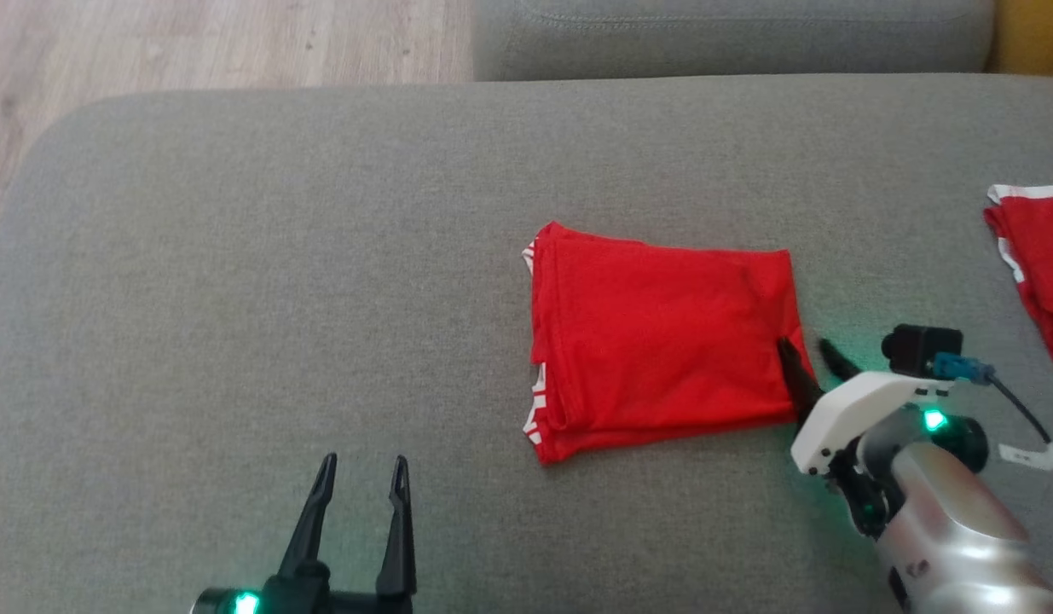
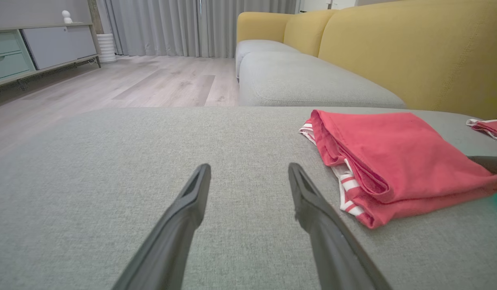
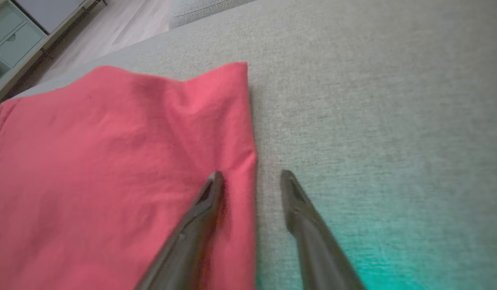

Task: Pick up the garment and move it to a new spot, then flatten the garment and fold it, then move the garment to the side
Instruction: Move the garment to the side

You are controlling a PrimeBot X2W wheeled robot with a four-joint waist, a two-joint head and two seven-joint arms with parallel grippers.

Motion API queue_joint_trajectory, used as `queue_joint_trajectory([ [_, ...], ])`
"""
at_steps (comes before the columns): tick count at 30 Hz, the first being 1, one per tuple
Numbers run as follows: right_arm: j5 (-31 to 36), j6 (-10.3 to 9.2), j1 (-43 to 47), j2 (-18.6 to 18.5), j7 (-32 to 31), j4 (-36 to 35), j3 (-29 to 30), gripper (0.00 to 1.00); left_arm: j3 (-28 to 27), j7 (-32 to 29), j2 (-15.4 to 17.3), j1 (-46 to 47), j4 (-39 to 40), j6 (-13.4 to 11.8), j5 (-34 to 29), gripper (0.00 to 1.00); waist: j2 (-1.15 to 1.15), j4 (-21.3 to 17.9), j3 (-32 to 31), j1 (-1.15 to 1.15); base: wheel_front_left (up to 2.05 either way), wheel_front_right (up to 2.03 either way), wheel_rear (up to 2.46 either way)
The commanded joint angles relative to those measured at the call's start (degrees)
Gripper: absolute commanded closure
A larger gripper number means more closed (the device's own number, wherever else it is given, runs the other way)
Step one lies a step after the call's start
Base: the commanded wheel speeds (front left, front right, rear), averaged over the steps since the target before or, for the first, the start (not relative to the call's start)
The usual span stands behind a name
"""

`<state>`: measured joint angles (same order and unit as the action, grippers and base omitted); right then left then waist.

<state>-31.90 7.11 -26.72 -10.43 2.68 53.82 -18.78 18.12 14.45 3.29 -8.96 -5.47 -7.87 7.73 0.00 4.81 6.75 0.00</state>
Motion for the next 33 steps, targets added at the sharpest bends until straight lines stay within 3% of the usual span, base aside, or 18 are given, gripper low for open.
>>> queue_joint_trajectory([
  [1, -1.13, 0.37, -1.56, 0.75, -0.25, -0.58, -2.10, 1.00, -1.70, 0.55, -0.41, 2.84, 1.63, -0.30, 0.22, 0.00, 0.00, 0.10, 0.32, 0.00, 0.00, 0.00, 0.00],
  [8, -2.06, 0.37, -4.67, -3.16, 4.73, 0.32, -5.64, 1.00, -1.09, 0.55, -0.41, 3.40, 3.42, 2.07, 1.62, 0.00, 0.00, -2.29, 1.82, 0.00, 0.00, 0.00, 0.00],
  [12, -0.47, 0.37, -8.72, -7.67, 6.13, 0.30, -6.96, 1.00, -1.87, 0.55, -0.41, 3.90, 7.51, 3.15, 6.26, 0.00, 0.00, -5.06, 3.53, 0.00, 0.00, 0.00, 0.00],
  [23, 3.45, 0.37, -20.16, -23.89, 6.28, -1.48, -7.35, 1.00, -5.20, 0.55, -0.41, 7.13, 9.92, 3.65, 3.22, 0.00, 0.00, -11.20, 9.23, 0.00, 0.00, 0.00, 0.00],
  [30, 4.82, 0.37, -23.99, -29.72, 6.75, -1.25, -4.47, 1.00, -6.23, 0.55, -0.41, 8.66, 9.94, 3.96, 2.60, 0.00, 0.00, -13.31, 11.81, 0.00, 0.00, 0.00, 0.00],
  [31, 5.14, 0.37, -24.17, -30.10, 6.80, -0.92, -4.13, 0.62, -6.38, 0.55, -0.41, 9.01, 10.02, 3.76, 2.11, 0.00, 0.00, -13.43, 11.99, 0.00, 0.00, 0.00, 0.00],
  [32, 5.63, 0.37, -24.29, -30.28, 7.07, -0.65, -3.87, 0.00, -6.34, 0.55, -0.41, 9.16, 9.79, 3.73, 1.90, 0.00, 0.00, -13.55, 12.07, 0.00, 0.00, 0.00, 0.00],
  [33, 6.13, 0.37, -24.33, -30.22, 7.62, -0.52, -3.57, 0.00, -6.29, 0.55, -0.41, 9.26, 9.17, 3.66, 1.48, 0.00, 0.00, -13.64, 12.10, 0.00, 0.00, 0.00, 0.00],
])
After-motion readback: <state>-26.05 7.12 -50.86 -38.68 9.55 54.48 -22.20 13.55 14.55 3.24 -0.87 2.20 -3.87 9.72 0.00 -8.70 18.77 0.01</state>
